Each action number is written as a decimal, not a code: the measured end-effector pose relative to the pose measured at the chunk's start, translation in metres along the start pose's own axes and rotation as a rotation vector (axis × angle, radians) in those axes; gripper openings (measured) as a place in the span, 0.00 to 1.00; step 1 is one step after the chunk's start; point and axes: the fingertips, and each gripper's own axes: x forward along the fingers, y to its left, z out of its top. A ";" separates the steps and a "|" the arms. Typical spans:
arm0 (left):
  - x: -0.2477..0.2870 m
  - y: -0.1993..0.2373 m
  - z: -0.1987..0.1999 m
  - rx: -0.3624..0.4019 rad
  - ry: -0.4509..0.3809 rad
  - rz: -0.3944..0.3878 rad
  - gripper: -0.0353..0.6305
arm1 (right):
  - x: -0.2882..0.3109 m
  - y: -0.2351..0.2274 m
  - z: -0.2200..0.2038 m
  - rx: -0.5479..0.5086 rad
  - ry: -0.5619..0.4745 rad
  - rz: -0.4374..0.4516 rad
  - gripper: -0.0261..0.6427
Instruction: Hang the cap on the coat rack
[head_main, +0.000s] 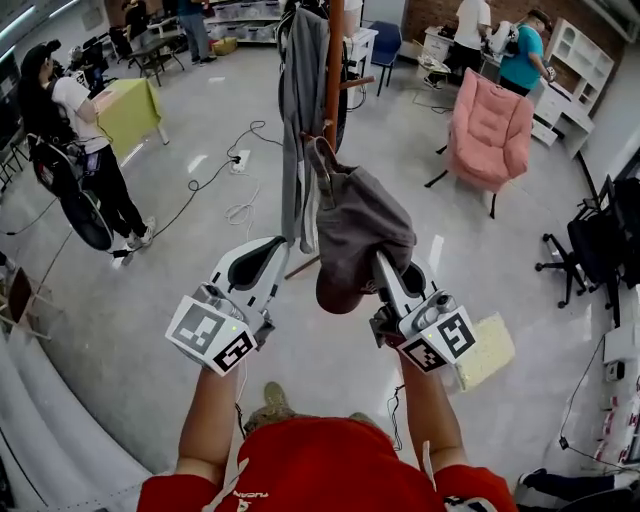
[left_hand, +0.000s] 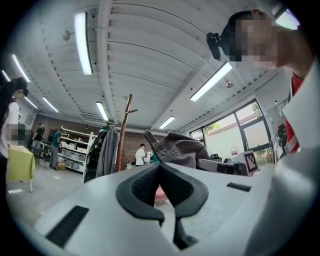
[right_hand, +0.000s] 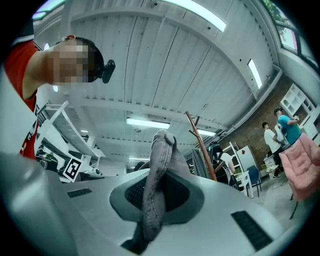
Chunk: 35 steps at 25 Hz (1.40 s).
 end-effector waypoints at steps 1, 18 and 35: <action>0.000 0.014 0.004 0.001 0.000 -0.018 0.07 | 0.013 0.000 0.000 -0.012 -0.005 -0.026 0.10; 0.007 0.158 0.055 -0.020 -0.004 -0.222 0.07 | 0.179 0.000 0.042 -0.203 -0.063 -0.257 0.10; 0.096 0.213 0.063 -0.009 -0.036 -0.284 0.07 | 0.265 -0.094 0.122 -0.427 -0.127 -0.399 0.10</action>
